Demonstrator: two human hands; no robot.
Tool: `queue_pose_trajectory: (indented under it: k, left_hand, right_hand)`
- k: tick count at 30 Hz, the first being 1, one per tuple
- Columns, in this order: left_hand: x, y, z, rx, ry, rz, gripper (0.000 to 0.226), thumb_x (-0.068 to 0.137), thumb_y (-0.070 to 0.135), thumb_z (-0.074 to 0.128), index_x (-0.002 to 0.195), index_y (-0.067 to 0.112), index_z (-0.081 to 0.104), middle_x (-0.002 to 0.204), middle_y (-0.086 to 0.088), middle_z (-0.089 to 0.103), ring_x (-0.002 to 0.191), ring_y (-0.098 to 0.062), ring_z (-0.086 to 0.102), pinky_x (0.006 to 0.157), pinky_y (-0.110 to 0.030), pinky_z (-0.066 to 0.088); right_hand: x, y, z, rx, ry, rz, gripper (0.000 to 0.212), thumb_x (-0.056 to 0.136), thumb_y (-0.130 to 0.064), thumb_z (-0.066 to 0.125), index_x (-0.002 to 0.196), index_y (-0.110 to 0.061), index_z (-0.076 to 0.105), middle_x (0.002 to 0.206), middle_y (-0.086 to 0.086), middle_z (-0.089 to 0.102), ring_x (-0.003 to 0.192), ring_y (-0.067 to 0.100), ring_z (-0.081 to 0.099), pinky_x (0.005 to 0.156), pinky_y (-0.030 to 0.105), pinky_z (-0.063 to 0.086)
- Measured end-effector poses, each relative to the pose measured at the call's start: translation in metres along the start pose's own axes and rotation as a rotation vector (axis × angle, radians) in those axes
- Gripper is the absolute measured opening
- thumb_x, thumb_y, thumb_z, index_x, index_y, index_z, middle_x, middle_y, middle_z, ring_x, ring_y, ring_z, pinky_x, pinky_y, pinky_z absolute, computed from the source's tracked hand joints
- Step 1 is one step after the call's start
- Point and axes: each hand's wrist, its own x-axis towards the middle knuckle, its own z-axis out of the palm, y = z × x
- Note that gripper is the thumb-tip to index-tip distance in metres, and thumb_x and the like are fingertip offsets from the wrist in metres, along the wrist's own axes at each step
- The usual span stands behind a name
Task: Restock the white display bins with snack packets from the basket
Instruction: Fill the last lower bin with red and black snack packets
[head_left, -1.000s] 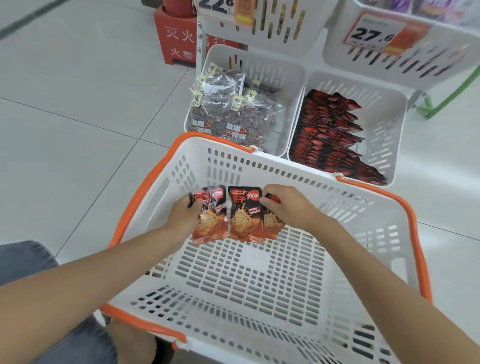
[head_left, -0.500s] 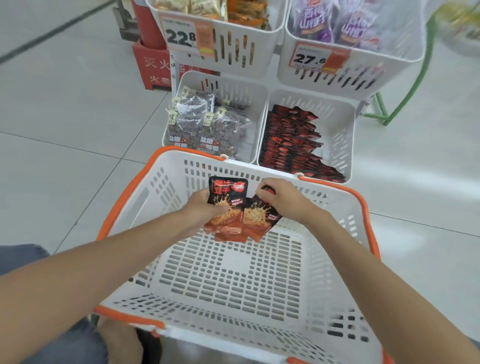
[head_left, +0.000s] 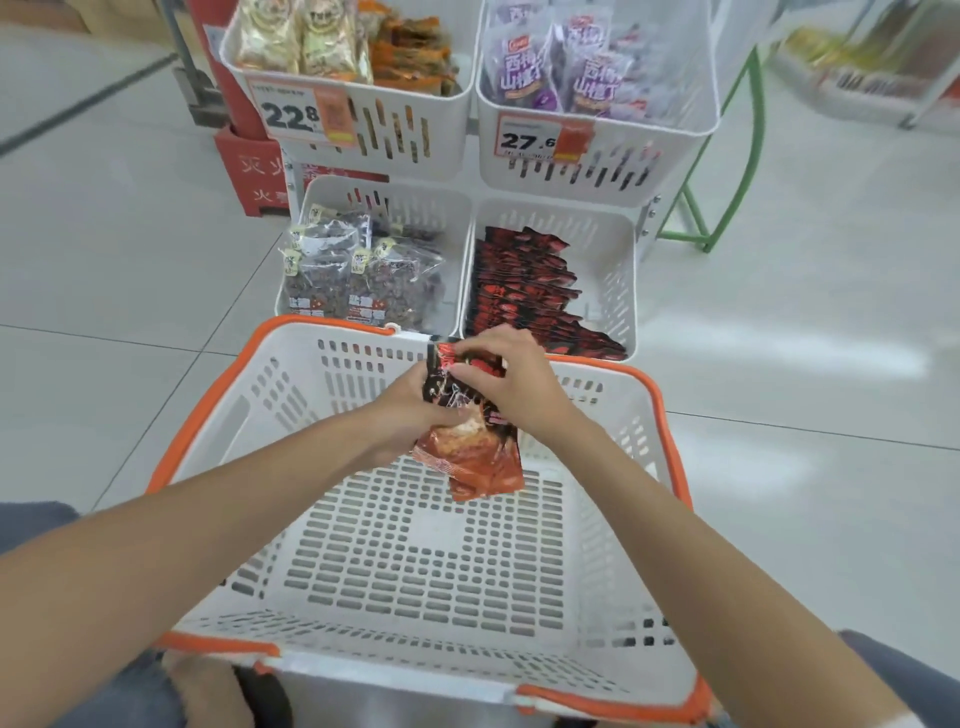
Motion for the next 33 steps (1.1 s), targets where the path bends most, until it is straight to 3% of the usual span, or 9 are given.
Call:
queue_pose_trajectory:
  k: [4, 9, 13, 16, 20, 23, 26, 30, 33]
  left_hand:
    - [0.008, 0.02, -0.012, -0.224, 0.164, 0.099, 0.063, 0.081, -0.004, 0.073, 0.133, 0.009, 0.041, 0.118, -0.014, 0.064, 0.1, -0.025, 0.067, 0.08, -0.042, 0.058]
    - [0.002, 0.028, 0.012, 0.063, 0.099, 0.211, 0.077, 0.092, 0.003, 0.062, 0.146, 0.036, 0.018, 0.124, 0.019, 0.049, 0.103, -0.008, 0.057, 0.092, -0.033, 0.049]
    - [0.006, 0.029, 0.008, 0.072, -0.035, 0.102, 0.061, 0.096, 0.017, 0.061, 0.14, 0.035, 0.023, 0.125, 0.003, 0.058, 0.107, -0.016, 0.063, 0.096, -0.043, 0.053]
    - [0.015, 0.033, 0.012, 0.203, -0.088, 0.151, 0.063, 0.093, 0.015, 0.065, 0.139, 0.033, 0.026, 0.127, -0.004, 0.059, 0.108, -0.021, 0.064, 0.091, -0.044, 0.056]
    - [0.045, 0.062, 0.025, 0.546, -0.164, 0.332, 0.071, 0.089, 0.026, 0.065, 0.146, 0.026, 0.021, 0.128, -0.004, 0.057, 0.103, -0.015, 0.063, 0.075, -0.03, 0.057]
    - [0.077, 0.091, 0.048, 0.806, -0.228, 0.461, 0.056, 0.086, 0.024, 0.063, 0.13, 0.023, 0.028, 0.098, -0.021, 0.062, 0.072, -0.02, 0.058, 0.064, -0.049, 0.053]
    - [0.11, 0.116, 0.079, 1.012, -0.248, 0.622, 0.071, 0.09, 0.025, 0.063, 0.144, 0.026, 0.016, 0.084, -0.008, 0.058, 0.069, -0.019, 0.054, 0.062, -0.035, 0.045]
    - [0.167, 0.116, 0.098, 1.129, -0.147, 0.852, 0.072, 0.086, 0.037, 0.07, 0.144, 0.029, 0.028, 0.125, -0.003, 0.055, 0.113, -0.023, 0.053, 0.093, -0.04, 0.047]
    - [0.209, 0.097, 0.088, 1.582, -0.071, 0.722, 0.094, 0.088, 0.063, 0.054, 0.156, 0.02, 0.006, 0.164, -0.005, 0.006, 0.151, -0.025, -0.001, 0.122, -0.051, 0.008]
  right_hand:
    - [-0.005, 0.006, -0.012, 0.331, 0.003, 0.382, 0.082, 0.087, -0.066, 0.05, 0.151, -0.02, 0.026, 0.149, 0.003, 0.039, 0.133, 0.018, 0.043, 0.109, 0.036, 0.036]
    - [-0.011, 0.007, 0.029, 0.938, -0.082, 0.672, 0.078, 0.08, -0.068, 0.06, 0.143, -0.025, 0.041, 0.139, 0.004, 0.055, 0.122, 0.025, 0.057, 0.105, 0.052, 0.044]
    - [-0.006, 0.02, 0.024, 1.021, -0.043, 0.631, 0.043, 0.098, -0.036, 0.053, 0.138, -0.024, 0.046, 0.13, 0.006, 0.061, 0.117, 0.026, 0.06, 0.097, 0.045, 0.049]
    - [-0.004, 0.024, 0.005, 0.864, -0.043, 0.474, 0.039, 0.101, -0.024, 0.049, 0.139, -0.023, 0.04, 0.126, 0.003, 0.061, 0.11, 0.02, 0.062, 0.085, 0.029, 0.052]
    - [0.02, 0.035, -0.057, 0.369, 0.05, 0.19, 0.09, 0.08, -0.011, 0.075, 0.15, -0.03, 0.022, 0.137, -0.001, 0.046, 0.118, 0.01, 0.054, 0.089, 0.031, 0.054]
    - [0.044, 0.036, -0.119, 0.129, -0.099, 0.162, 0.052, 0.071, -0.006, 0.082, 0.118, -0.017, 0.062, 0.105, 0.002, 0.069, 0.088, 0.007, 0.066, 0.082, 0.035, 0.057]
    - [0.063, 0.049, -0.158, -0.014, -0.255, 0.247, 0.034, 0.07, -0.015, 0.086, 0.097, -0.022, 0.065, 0.086, -0.006, 0.071, 0.076, 0.006, 0.067, 0.071, 0.021, 0.056]
    - [0.083, 0.1, -0.176, -0.27, -0.022, 0.242, 0.025, 0.072, -0.035, 0.08, 0.089, -0.02, 0.069, 0.084, 0.002, 0.072, 0.081, 0.025, 0.066, 0.075, 0.042, 0.056]
    - [0.091, 0.132, -0.167, -0.433, 0.025, 0.276, 0.026, 0.076, -0.048, 0.074, 0.085, -0.024, 0.066, 0.077, -0.003, 0.065, 0.076, 0.023, 0.059, 0.065, 0.031, 0.047]
